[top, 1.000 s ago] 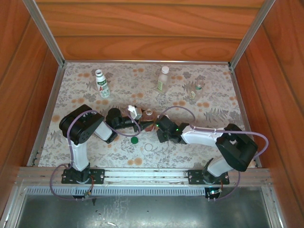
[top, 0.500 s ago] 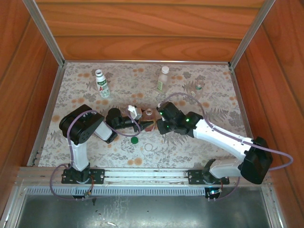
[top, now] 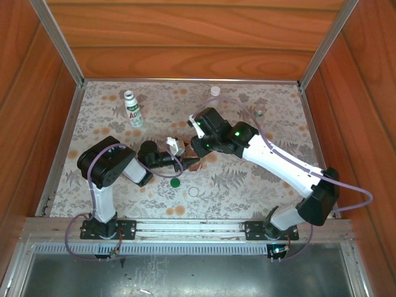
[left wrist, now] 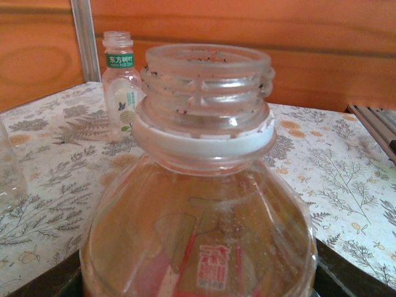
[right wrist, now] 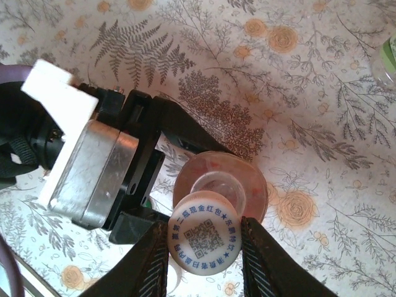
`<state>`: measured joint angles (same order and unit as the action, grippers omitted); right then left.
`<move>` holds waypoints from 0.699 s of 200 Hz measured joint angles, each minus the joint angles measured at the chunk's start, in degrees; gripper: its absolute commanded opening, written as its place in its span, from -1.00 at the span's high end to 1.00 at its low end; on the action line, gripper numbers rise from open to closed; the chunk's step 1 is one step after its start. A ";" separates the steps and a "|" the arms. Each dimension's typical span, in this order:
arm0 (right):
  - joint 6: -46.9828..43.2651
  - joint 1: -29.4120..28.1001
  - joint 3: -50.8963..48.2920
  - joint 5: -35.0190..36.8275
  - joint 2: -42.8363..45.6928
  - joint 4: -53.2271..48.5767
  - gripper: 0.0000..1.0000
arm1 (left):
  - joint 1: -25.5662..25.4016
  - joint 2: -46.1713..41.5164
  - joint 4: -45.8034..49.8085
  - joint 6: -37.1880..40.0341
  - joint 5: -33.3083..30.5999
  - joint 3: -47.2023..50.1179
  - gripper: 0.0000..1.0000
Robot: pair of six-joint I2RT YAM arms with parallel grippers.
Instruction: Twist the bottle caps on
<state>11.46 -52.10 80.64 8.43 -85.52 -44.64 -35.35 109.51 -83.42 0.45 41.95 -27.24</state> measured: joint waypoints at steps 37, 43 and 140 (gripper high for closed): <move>-2.23 0.61 2.38 0.00 -3.41 -2.12 0.38 | 0.00 0.00 0.00 0.09 0.09 0.00 -0.20; -2.47 0.76 2.58 -0.04 -3.67 -2.34 0.38 | 0.00 0.00 0.00 0.11 0.09 0.00 -0.20; -4.63 1.36 4.31 -3.06 -5.70 -4.24 0.38 | 0.04 0.00 0.00 0.31 0.28 0.00 -0.20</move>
<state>6.83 -50.74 84.95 5.37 -91.22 -48.88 -35.31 109.51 -83.42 0.75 42.24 -27.24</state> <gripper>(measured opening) 0.312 0.601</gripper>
